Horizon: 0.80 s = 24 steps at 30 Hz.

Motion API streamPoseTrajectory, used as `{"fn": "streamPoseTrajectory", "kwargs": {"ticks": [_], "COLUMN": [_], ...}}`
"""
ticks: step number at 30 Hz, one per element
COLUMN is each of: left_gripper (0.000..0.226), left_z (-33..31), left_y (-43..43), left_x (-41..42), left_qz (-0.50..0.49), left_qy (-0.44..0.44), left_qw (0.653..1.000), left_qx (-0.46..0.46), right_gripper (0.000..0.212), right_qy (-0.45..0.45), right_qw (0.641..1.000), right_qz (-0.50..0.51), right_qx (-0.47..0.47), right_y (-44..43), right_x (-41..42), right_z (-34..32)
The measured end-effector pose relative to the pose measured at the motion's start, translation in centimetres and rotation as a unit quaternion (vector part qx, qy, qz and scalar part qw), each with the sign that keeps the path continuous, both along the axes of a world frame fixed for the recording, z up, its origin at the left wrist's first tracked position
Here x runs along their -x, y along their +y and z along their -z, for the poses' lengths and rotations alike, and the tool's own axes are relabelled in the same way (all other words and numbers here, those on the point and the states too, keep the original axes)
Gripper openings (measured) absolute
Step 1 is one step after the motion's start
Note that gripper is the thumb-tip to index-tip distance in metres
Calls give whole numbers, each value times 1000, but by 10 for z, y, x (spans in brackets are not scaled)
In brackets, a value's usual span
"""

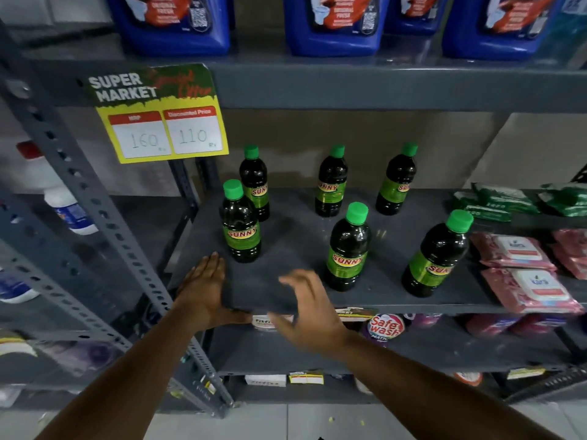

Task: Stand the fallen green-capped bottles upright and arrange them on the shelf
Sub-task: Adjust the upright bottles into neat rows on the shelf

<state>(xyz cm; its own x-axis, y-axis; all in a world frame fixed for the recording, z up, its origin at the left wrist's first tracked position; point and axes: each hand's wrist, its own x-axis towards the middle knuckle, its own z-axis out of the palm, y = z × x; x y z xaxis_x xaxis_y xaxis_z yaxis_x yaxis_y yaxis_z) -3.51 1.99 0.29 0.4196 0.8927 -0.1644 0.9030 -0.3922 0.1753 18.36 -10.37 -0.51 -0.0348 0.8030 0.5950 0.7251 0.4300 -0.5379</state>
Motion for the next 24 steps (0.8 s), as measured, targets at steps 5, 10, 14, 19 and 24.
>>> {"fn": "streamPoseTrajectory", "kwargs": {"ticks": [5, 10, 14, 19, 24], "left_gripper": [150, 156, 155, 150, 153], "left_z": [5, 3, 3, 5, 5], "left_y": [-6, -8, -9, -8, -5], "left_x": [-6, -8, -8, -5, -6], "left_qz": [5, -5, -8, 0, -1], "left_qy": [10, 48, 46, 26, 31], "left_qw": [1000, 999, 999, 999, 999], "left_qx": [-7, -12, -14, -30, -32], "right_gripper": [84, 85, 67, 70, 67], "right_qy": [100, 126, 117, 81, 82], "right_qw": [977, 948, 951, 955, 961], "right_qz": [8, -61, -39, -15, -20], "right_qx": [187, 287, 285, 283, 263], "right_y": [84, 131, 132, 109, 78], "right_x": [14, 18, 21, 22, 24], "right_z": [-44, -52, -44, -35, -25]}}
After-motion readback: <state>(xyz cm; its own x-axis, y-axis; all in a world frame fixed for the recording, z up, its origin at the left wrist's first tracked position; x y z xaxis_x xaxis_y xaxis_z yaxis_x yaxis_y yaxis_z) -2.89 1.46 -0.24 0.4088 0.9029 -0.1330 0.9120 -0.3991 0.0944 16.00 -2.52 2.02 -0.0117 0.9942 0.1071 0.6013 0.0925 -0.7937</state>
